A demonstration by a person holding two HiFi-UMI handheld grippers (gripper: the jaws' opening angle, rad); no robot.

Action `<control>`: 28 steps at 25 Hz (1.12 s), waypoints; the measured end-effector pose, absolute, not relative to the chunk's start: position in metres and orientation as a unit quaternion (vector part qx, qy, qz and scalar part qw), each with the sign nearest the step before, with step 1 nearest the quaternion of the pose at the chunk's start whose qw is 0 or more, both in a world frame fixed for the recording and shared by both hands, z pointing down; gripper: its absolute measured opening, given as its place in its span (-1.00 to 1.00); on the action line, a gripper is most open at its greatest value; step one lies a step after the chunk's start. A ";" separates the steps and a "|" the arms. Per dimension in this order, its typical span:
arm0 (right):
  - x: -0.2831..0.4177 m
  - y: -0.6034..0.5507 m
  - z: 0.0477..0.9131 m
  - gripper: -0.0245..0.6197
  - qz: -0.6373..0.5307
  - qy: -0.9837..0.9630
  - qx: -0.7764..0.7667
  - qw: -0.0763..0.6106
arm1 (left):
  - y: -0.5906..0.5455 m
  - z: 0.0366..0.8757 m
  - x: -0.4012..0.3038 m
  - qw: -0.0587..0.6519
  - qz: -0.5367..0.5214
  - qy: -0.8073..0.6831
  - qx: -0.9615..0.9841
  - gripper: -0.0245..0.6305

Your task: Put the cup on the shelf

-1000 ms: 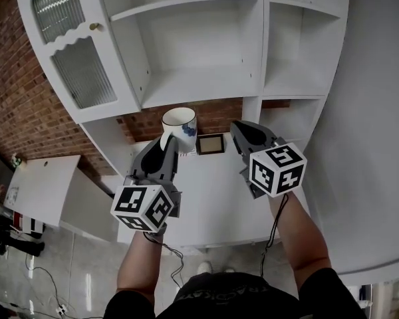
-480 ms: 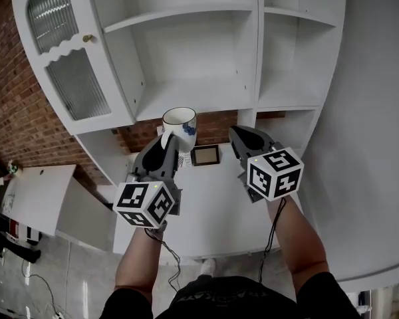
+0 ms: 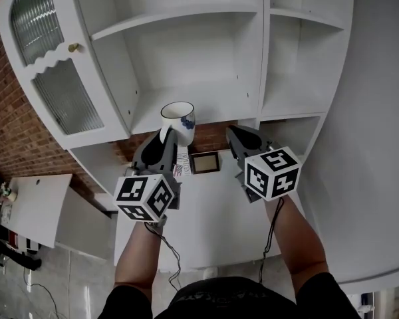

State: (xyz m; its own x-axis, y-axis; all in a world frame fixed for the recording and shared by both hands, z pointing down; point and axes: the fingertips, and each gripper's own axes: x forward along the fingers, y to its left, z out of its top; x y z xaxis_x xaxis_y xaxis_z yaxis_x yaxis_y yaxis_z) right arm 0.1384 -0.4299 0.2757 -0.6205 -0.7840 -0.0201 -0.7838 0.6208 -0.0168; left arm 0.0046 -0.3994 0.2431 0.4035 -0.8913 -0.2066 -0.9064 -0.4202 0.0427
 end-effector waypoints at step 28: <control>0.107 -0.540 0.277 -0.92 -0.005 0.898 -0.441 -0.001 | -0.538 0.249 -0.009 0.037 0.053 0.563 -0.824 -0.76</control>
